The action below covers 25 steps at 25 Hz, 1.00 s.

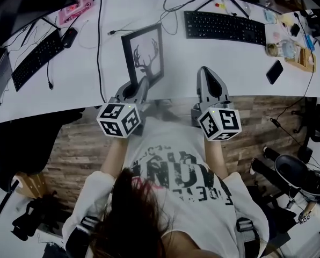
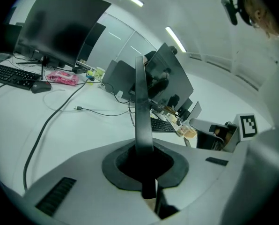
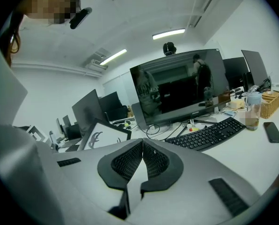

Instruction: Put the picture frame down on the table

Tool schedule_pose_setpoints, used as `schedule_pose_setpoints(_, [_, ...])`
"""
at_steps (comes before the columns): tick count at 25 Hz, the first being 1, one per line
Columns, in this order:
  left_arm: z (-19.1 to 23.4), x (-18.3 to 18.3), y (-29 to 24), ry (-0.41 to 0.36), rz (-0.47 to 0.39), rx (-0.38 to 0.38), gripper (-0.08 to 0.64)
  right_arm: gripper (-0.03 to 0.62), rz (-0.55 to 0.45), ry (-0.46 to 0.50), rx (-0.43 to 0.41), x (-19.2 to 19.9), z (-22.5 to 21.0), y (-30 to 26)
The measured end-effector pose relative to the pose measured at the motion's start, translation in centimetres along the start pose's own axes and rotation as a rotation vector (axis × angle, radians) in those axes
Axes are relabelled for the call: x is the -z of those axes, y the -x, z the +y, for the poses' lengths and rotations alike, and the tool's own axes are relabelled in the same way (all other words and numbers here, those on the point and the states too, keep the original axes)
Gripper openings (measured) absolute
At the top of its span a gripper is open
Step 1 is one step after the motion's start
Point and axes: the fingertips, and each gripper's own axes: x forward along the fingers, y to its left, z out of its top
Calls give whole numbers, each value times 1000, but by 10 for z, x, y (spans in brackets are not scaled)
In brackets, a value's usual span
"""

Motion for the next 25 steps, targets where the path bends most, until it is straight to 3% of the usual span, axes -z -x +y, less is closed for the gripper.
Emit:
schedule_pose_setpoints(8, [9,26,-20,28,109,1,8,2,24,-19,4,11,0,-2])
schedule_pose_setpoints(25, [28,49,-56,247,251,19,9,2,80,-45,4,23,-5,-23])
